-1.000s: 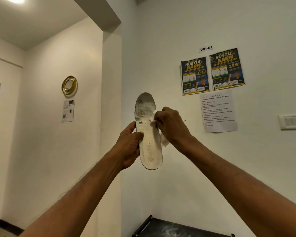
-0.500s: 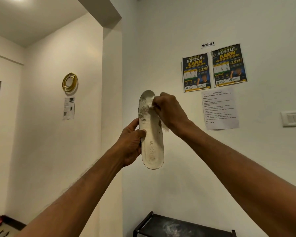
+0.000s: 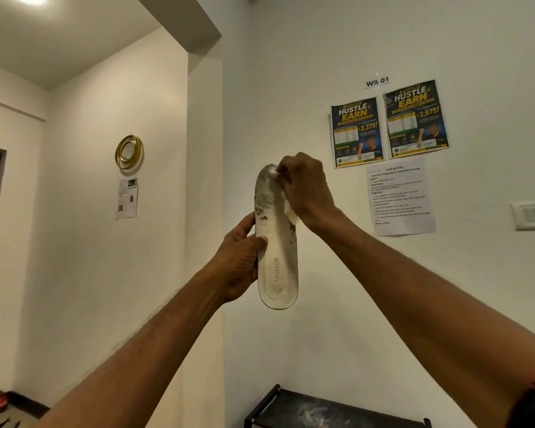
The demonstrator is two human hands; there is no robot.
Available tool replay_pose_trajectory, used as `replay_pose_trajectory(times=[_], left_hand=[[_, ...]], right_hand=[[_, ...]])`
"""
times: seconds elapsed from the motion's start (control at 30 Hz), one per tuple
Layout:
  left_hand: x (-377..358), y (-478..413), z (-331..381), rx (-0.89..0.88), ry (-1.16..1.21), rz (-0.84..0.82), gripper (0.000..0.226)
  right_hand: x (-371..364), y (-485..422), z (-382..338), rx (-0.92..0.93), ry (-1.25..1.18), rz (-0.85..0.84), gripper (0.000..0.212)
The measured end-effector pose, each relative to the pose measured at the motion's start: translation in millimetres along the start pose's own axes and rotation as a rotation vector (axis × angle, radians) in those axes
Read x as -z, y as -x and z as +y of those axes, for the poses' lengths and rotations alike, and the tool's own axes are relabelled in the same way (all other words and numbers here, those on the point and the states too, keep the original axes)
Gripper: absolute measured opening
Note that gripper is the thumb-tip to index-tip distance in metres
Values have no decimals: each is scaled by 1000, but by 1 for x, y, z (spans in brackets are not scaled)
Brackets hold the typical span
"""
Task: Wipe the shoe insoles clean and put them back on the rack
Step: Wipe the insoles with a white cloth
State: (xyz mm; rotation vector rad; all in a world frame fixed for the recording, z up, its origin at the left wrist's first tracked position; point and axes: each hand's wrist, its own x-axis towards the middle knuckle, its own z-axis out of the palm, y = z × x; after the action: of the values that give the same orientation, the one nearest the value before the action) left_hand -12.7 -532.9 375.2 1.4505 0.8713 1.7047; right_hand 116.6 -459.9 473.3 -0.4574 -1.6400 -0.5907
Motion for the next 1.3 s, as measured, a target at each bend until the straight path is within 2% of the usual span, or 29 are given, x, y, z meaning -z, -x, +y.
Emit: replay_pose_trajectory(times=[0.1,0.13,0.23,0.33,0.37,0.47,0.57,0.6,0.7,0.83,0.93,1.07,1.2,1.3], left_hand=[[-1,0,2,-2,-7,5,60],[0,0,2,-5,-12,7,60],[0,2,2,-3,-39,-10,61],[0,1,3,-9,-42,-9,61],[0,1,4,-14,-43,-4,60],[-1,0,3,-8,-23,0,62],[-1,0,2,-12,-1,11,61],[0,-1,2,-17,4,18,61],[1,0,1,-12,-5,40,61],[3,0,0,-8,21,50,63],[3,-1,-2,-4,13,70,64],[3,-1,-2,-35,40,49,65],[1,-2,-1,-54,65,72,61],[1,-2,-1,-85,106,80,53]], right_hand=[[-6,5,-10,196,40,-177,10],[-6,4,-10,186,23,-164,9],[-5,-4,1,-2,-36,31,12],[-5,0,-5,159,10,-133,11],[-5,1,-7,178,4,-136,10],[-6,-1,0,8,-60,16,10],[-6,9,-9,177,-85,-159,8],[-7,13,-13,205,-111,-172,8],[-7,16,-13,56,-171,-48,10],[-15,24,-16,152,-200,-184,12],[-14,24,-14,32,-204,-45,11],[-19,35,-21,132,-213,-169,11],[-17,34,-14,7,-226,-52,15],[-20,41,-19,88,-233,-151,13]])
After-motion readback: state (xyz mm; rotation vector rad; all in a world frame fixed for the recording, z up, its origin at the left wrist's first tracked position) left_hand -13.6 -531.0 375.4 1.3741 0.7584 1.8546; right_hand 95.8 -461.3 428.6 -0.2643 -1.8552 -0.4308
